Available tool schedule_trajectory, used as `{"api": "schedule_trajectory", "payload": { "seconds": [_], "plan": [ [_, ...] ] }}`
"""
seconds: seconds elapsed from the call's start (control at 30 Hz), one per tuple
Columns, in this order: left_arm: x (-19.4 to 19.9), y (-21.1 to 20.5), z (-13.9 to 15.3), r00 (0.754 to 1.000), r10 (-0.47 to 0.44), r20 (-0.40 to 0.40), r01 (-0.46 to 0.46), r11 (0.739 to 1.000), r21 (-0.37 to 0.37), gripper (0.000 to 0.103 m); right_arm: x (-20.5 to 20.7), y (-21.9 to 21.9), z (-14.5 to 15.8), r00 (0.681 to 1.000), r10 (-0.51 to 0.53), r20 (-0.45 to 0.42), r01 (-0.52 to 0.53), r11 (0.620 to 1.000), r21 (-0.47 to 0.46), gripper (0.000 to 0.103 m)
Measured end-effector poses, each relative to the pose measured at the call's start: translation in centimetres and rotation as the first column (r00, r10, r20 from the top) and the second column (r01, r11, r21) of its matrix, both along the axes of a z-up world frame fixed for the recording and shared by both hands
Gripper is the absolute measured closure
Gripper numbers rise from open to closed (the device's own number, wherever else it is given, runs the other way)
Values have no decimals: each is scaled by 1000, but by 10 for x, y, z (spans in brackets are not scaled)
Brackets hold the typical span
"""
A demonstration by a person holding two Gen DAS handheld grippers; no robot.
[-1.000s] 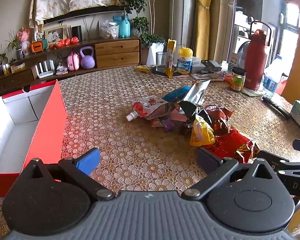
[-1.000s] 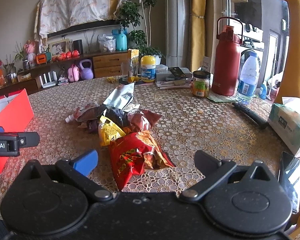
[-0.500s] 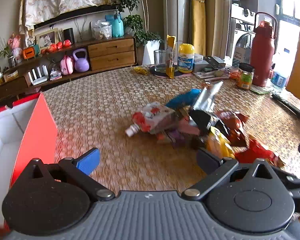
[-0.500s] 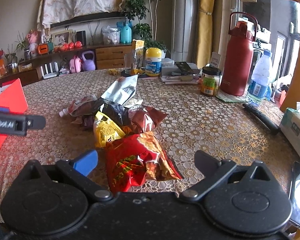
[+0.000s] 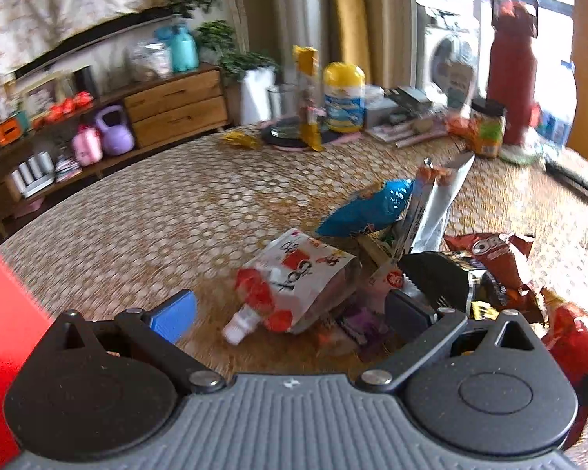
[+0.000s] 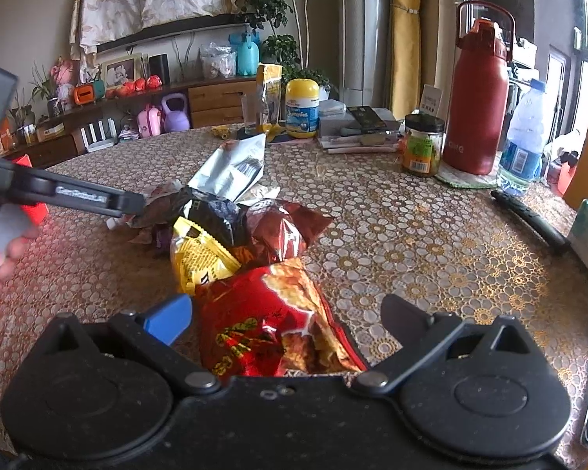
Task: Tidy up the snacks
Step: 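Grasp the white-red pouch with left tool while right tool grasps the red chip bag, then carry the pouch and chip bag with both tools over the open box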
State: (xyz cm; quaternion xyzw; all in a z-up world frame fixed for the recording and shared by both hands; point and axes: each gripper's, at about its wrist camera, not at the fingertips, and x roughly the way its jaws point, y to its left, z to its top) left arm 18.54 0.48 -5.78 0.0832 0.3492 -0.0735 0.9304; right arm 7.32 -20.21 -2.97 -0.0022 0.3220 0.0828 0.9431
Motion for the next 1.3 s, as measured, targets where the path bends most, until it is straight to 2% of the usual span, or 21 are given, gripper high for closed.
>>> {"api": "schedule_trajectory", "payload": {
  "seconds": [0.13,0.33,0.6,0.8,0.93,0.97,1.03,1.13,1.3],
  "plan": [
    [23,-4,-10,999,-51,-14,51,998,34,0,6,-5,-3,1000,-4,-8,4,1000,19,0],
    [50,-3,-24,993,-108,-39,110,993,40,0,10,-11,-8,1000,-9,-24,10,999,44,0],
    [74,8,-35,981,-177,-76,174,983,-50,0,17,-11,-17,999,18,-42,-16,998,60,0],
    [79,18,-45,978,-175,-114,159,977,-142,1,26,-1,-23,998,38,-43,-37,999,33,0],
    [74,14,-46,979,-173,-103,161,980,-116,10,29,2,-27,998,49,-43,-47,998,35,0],
    [73,13,-46,981,-166,-103,156,983,-97,14,29,3,-27,998,50,-43,-48,998,34,3],
    [72,11,-47,982,-159,-103,150,985,-84,14,28,4,-27,997,60,-40,-58,997,43,10],
    [70,11,-46,985,-139,-104,130,988,-85,15,27,7,-28,997,65,-31,-64,997,36,13],
    [62,10,-45,988,-112,-106,105,992,-69,17,23,8,-26,997,79,-18,-79,996,35,25]
  ]
}}
